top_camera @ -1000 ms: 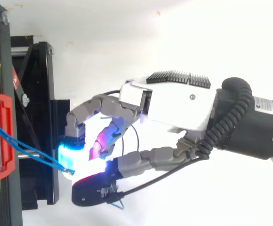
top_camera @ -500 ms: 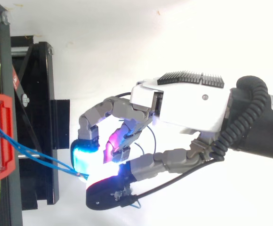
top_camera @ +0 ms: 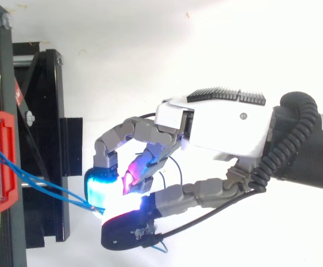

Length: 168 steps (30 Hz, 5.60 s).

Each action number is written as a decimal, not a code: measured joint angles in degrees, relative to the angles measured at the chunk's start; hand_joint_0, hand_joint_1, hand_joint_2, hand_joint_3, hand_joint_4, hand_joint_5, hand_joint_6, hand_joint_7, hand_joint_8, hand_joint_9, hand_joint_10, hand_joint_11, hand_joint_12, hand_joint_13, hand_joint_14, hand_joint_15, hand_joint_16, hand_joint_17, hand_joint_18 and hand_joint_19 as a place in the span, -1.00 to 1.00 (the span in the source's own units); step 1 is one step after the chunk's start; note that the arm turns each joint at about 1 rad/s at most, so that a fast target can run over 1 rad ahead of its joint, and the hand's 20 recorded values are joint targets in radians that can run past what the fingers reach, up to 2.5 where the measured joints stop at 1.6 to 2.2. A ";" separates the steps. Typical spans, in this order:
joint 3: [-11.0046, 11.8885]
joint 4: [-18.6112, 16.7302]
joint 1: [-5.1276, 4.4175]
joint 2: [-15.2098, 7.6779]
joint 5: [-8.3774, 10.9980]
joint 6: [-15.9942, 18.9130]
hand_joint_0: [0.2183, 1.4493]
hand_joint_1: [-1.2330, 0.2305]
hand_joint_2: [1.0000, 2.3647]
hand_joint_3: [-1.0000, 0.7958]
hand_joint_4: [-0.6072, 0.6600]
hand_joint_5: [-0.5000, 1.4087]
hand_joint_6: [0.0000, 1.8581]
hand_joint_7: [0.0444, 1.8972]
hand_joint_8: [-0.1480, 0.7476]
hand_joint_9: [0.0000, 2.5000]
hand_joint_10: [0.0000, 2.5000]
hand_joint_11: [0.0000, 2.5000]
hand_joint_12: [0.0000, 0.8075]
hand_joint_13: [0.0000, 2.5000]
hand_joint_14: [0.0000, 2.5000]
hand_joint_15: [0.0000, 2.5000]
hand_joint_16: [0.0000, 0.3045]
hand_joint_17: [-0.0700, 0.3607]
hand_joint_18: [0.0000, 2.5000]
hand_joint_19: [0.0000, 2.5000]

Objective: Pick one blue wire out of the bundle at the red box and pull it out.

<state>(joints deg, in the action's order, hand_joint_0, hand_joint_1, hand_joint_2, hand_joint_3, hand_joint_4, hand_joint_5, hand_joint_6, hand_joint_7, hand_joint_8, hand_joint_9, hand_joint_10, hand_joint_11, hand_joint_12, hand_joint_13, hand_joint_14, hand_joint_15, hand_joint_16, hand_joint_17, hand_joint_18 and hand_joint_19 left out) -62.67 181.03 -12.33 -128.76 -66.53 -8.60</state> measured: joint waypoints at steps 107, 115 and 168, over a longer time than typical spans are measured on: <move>-0.19 -7.96 -3.81 -2.27 5.89 20.19 -0.38 -0.55 -0.98 -0.04 -0.17 -0.53 -0.01 0.25 0.11 -0.04 -0.99 -0.66 0.11 -0.17 -0.99 -0.64 -0.64 -0.10 -0.20 -0.67; -0.19 -7.97 -3.96 -2.28 5.89 20.28 -0.39 -0.61 -0.99 0.07 -0.30 -0.51 -0.04 0.22 0.02 0.02 -1.00 -0.74 0.14 -0.13 -0.99 -0.67 -0.59 -0.03 -0.12 -0.70; -2.47 0.87 -3.50 -1.15 5.73 13.08 -0.35 -0.61 -1.00 0.07 -0.21 -0.50 -0.05 0.17 0.24 -0.16 -1.00 -0.92 0.20 -0.19 -0.99 -0.69 -0.58 -0.01 -0.17 -0.74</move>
<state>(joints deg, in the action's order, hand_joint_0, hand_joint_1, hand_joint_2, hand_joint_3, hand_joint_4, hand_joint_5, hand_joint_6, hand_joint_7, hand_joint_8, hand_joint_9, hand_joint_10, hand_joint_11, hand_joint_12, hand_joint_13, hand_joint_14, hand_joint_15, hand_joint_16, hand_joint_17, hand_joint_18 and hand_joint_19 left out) -65.14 181.90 -15.82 -129.90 -60.81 4.49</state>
